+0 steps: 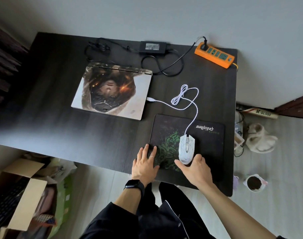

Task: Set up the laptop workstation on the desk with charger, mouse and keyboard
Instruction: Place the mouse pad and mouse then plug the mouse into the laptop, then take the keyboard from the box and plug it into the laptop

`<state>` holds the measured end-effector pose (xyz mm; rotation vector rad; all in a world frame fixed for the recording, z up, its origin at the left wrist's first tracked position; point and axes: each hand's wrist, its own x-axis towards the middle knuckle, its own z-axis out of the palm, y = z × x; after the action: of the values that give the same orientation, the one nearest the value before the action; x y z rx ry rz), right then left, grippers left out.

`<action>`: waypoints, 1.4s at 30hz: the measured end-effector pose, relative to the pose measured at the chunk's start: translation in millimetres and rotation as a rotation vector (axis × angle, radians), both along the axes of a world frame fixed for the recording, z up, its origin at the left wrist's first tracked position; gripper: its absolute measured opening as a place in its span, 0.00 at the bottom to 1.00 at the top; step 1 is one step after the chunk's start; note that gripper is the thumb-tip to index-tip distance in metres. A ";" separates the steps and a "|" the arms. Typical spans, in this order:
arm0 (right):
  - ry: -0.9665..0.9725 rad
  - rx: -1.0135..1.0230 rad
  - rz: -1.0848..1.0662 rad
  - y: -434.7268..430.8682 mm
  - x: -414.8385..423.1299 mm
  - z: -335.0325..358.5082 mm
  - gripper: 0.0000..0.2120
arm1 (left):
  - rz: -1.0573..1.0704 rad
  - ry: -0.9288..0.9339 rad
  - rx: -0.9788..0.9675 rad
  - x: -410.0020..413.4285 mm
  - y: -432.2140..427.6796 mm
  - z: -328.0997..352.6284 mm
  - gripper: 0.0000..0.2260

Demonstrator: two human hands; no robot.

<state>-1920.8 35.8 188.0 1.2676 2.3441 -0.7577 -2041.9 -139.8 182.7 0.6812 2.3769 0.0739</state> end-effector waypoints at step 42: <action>-0.040 -0.433 1.389 -644.8 -214.8 43.0 0.12 | 1.617 0.013 0.252 79.4 -658.2 27.5 0.25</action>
<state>-2135.6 -609.0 230.9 -0.5625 2.1368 -0.6037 -1962.5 -798.1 210.2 -1.2510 2.2936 1.0123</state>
